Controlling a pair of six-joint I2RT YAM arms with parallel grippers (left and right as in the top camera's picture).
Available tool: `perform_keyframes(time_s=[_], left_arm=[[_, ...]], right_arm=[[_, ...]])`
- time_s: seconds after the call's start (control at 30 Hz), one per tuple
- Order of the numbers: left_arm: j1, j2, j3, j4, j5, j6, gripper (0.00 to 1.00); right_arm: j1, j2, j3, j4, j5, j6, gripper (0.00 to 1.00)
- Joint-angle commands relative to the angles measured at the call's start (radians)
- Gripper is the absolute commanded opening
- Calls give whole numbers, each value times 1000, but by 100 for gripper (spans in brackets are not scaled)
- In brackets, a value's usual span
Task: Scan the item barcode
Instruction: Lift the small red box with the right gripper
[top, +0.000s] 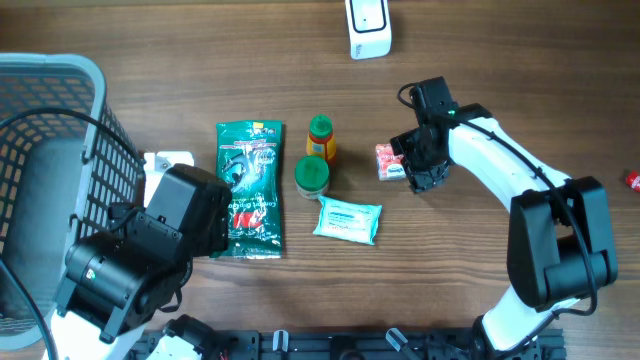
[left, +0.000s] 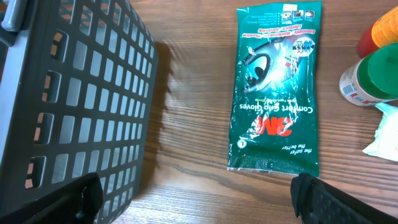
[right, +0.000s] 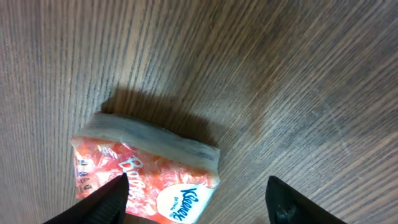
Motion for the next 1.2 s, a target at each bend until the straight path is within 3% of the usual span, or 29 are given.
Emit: perform_keyframes(time_s=[0.0, 0.2, 0.23, 0.3, 0.37, 0.43, 0.63, 0.7, 0.97, 1.17], left_arm=[[8, -1, -3, 0, 2, -17, 100], [8, -1, -3, 0, 2, -17, 100], [8, -1, -3, 0, 2, -17, 100], [8, -1, -3, 0, 2, -17, 100], [8, -1, -3, 0, 2, -17, 100], [8, -1, -3, 0, 2, -17, 100], [8, -1, -3, 0, 2, -17, 100], [8, -1, -3, 0, 1, -17, 100], [8, -1, -3, 0, 2, -17, 100], [8, -1, -3, 0, 2, -17, 100]], right_arm=[[6, 21, -8, 12, 23, 23, 69], [23, 96, -8, 45, -6, 23, 61], [27, 109, -8, 54, -19, 23, 56], [36, 130, -8, 73, -54, 23, 31], [42, 136, -8, 80, -52, 22, 15], [40, 135, -8, 79, -50, 15, 4], [-20, 90, -5, 79, -283, -270, 4], [-62, 53, -5, 79, -458, -437, 4], [-203, -14, -5, -12, -1194, -885, 5], [-218, -14, -5, -251, -1275, -940, 5]])
